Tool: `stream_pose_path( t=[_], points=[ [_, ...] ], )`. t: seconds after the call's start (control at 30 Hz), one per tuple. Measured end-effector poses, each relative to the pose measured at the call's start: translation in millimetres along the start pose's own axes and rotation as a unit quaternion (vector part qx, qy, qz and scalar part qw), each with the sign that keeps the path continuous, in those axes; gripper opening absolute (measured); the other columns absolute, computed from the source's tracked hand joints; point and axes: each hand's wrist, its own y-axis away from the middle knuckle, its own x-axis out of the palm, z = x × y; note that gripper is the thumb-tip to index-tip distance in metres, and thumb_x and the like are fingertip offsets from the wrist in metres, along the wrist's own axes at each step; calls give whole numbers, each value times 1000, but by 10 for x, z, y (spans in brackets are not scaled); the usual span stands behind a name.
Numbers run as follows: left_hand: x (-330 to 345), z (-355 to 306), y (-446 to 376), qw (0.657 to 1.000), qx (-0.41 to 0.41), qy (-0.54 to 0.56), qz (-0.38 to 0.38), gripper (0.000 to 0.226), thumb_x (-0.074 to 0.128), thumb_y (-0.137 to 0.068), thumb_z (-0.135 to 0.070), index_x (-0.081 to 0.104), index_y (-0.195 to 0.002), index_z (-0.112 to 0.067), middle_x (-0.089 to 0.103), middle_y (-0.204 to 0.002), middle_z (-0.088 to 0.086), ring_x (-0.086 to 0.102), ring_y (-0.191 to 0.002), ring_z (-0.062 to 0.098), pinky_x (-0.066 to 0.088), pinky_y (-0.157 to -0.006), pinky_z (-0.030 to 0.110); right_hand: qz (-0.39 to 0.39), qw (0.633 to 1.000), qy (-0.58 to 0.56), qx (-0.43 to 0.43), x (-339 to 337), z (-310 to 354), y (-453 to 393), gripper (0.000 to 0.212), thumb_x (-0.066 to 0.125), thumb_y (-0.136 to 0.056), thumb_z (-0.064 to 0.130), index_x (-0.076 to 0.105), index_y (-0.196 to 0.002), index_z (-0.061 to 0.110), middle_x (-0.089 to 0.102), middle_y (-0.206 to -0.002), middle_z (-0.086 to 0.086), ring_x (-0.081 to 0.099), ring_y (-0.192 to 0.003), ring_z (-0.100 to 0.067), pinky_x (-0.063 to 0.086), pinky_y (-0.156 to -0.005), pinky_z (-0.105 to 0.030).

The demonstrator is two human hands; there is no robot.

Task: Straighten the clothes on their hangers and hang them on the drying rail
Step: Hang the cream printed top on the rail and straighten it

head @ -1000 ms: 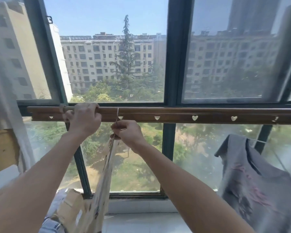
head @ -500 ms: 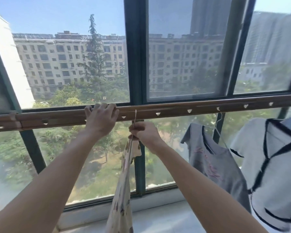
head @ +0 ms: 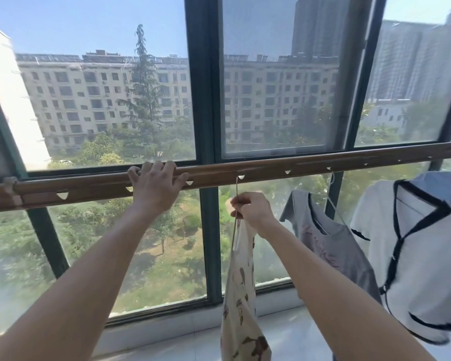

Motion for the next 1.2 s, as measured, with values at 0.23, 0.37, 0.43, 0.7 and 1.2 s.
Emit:
stream_pose_path(
  t=[0.23,0.37,0.43,0.7,1.2],
  points=[
    [27,46,31,1000,-4,-12,-18,48,32,-94,-61,54,-109,-21,61,-108,3,52,-106,28,29,-92,47,-6,1000,-8,-24,-32,53,-7,21,55,-96,1,71,-88,11,71,-89,-8,71,-71,-18,61,-78,-32],
    [46,42,31,1000,-3,-16,-22,50,31,-93,-62,54,-108,-21,62,-107,4,52,-105,28,29,-91,47,12,1000,1,-20,-45,121,-37,23,53,-96,-2,70,-88,10,69,-89,-8,68,-70,-16,60,-71,-25],
    [51,35,40,999,0,-12,-30,50,32,-93,-62,54,-107,-20,62,-107,5,52,-105,29,28,-91,47,16,1000,8,-4,-62,94,-36,23,52,-96,-3,70,-88,9,68,-90,-9,67,-68,-15,57,-65,-21],
    [28,67,43,999,1,-13,-37,49,34,-93,-61,55,-109,-20,63,-106,5,53,-105,29,28,-90,47,-3,1000,-3,-12,-20,84,29,22,53,-96,-1,72,-94,9,70,-90,-8,68,-68,-14,60,-71,-27],
    [-312,265,-85,962,49,250,94,23,42,-99,-7,62,-108,-15,66,-95,12,62,-81,27,47,-68,29,110,991,2,-82,852,399,246,24,52,-92,-5,70,-85,8,69,-77,-7,65,-68,-17,55,-69,-32]
  ],
)
